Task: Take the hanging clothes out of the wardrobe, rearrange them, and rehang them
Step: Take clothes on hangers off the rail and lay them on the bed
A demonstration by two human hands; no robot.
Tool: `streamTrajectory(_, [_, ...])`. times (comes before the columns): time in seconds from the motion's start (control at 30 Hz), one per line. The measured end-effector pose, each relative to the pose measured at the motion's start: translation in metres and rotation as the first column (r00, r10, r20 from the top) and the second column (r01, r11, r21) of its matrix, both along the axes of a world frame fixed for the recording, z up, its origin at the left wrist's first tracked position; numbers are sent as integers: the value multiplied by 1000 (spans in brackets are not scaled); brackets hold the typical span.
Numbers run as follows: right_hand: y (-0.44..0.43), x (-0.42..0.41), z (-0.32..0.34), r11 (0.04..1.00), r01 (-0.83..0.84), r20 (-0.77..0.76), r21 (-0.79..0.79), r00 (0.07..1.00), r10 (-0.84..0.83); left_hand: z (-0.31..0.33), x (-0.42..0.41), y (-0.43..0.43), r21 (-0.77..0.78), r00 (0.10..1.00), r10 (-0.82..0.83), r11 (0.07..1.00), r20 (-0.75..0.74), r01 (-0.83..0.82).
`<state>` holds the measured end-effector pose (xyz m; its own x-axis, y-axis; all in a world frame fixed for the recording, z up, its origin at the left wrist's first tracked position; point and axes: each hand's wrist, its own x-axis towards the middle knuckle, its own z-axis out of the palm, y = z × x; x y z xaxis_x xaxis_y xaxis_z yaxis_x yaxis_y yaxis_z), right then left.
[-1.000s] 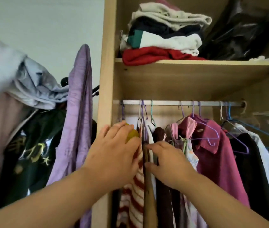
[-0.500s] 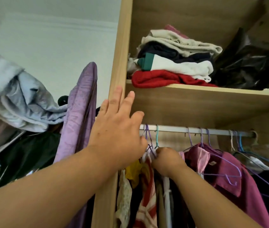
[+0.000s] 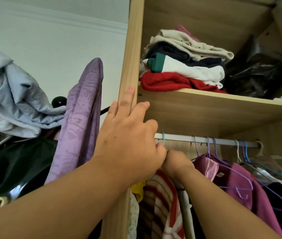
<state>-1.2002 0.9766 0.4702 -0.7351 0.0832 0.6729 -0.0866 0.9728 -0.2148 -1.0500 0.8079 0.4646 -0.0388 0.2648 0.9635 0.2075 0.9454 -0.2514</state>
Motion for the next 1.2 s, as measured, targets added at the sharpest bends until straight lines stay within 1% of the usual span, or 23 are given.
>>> streamTrajectory(0.1, [1, 5, 3, 1000, 6, -25, 6, 1000, -6, -1, 0, 0, -3, 1000, -12, 1000, -8, 12])
streamTrajectory(0.2, [0, 13, 13, 999, -3, -65, -35, 998, 1, -1, -1, -2, -9, 999, -48, 999, -21, 48])
streamTrajectory(0.37, [4, 33, 17, 1000, 1, -127, -18, 992, -3, 0, -3, -3, -22, 996, -77, 997, -35, 76])
streamTrajectory(0.5, [14, 62, 8, 998, 44, -166, 36, 985, -37, 1, -4, -3, -25, 998, -68, 997, -10, 68])
streamTrajectory(0.67, [22, 110, -8, 996, 73, -185, 46, 981, -64, 2, 0, -4, -43, 998, -40, 998, 47, 42])
streamTrajectory(0.83, [31, 166, -38, 967, 209, -268, 147, 949, -165, -2, 2, -5, -109, 997, -8, 994, 70, 15])
streamTrajectory(0.93, [39, 206, -59, 952, 274, -312, 134, 924, -222, -15, 2, 1, -245, 997, 38, 969, 69, -20])
streamTrajectory(1.0, [44, 233, -74, 938, 324, -333, 125, 904, -268, -30, 3, 12, -308, 992, -4, 950, 122, 42])
streamTrajectory(1.03, [47, 248, -80, 929, 350, -343, 122, 893, -292, -38, 4, 19, -306, 982, -59, 945, 178, 112])
streamTrajectory(1.07, [50, 264, -87, 918, 377, -351, 121, 882, -316, -46, 4, 28, -277, 959, -130, 940, 250, 199])
streamTrajectory(1.13, [56, 294, -99, 892, 436, -357, 122, 858, -370, -59, 2, 42, -163, 868, -258, 921, 423, 353])
streamTrajectory(1.2, [62, 325, -110, 862, 494, -352, 115, 832, -429, -72, -3, 55, -75, 778, -320, 903, 541, 424])
